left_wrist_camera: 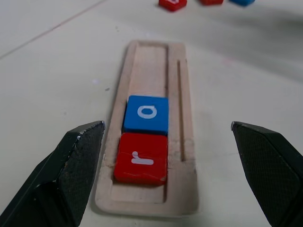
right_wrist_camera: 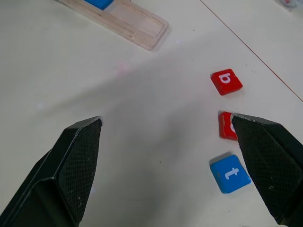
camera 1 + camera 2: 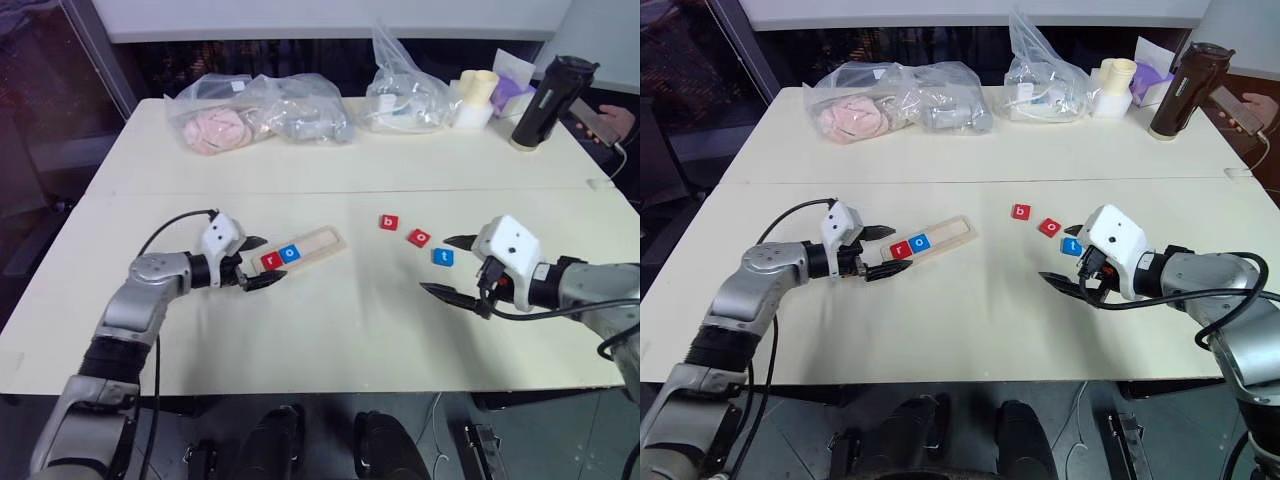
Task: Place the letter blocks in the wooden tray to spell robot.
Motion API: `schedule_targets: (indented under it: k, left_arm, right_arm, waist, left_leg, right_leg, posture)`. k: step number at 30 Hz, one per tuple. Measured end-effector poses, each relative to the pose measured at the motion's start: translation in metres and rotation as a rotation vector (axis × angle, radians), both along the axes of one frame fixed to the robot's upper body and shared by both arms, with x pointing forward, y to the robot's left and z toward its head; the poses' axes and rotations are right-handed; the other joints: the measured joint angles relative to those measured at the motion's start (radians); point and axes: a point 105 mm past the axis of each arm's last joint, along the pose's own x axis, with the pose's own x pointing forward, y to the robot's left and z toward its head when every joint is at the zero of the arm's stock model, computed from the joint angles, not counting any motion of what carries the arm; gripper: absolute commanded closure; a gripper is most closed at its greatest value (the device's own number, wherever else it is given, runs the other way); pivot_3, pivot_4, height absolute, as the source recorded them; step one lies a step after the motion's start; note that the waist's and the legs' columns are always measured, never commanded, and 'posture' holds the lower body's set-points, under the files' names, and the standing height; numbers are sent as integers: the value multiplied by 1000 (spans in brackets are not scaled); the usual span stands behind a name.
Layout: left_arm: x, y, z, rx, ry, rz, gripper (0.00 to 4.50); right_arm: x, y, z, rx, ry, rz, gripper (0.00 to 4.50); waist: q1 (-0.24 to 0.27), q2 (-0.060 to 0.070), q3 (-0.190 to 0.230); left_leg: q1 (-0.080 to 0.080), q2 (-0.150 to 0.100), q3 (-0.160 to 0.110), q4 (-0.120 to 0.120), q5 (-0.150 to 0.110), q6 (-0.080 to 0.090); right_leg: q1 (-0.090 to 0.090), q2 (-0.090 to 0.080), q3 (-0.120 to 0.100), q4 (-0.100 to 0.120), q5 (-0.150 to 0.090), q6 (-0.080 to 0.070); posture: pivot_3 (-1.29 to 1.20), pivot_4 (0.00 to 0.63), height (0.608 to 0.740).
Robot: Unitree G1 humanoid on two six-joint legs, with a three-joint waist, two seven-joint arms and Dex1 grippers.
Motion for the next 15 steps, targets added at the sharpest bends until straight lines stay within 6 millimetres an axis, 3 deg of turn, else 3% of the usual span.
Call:
schedule_targets:
  k: [4, 15]
  left_arm:
    - [6, -4, -12, 23, -3, -19, 0]
    - [15, 1, -20, 67, -28, -22, 0]
  right_arm:
    - [-4, 3, -3, 0, 8, -3, 41]
    - [-7, 6, -8, 18, 13, -22, 41]
  waist:
    - [0, 0, 0]
    - [0, 0, 0]
  left_leg:
    - [0, 0, 0, 1, 0, 0]
    - [0, 0, 0, 2, 0, 0]
  right_leg:
    - [0, 0, 0, 0, 0, 0]
    - [0, 0, 0, 3, 1, 2]
  posture:
    - [0, 150, 738]
    - [0, 150, 738]
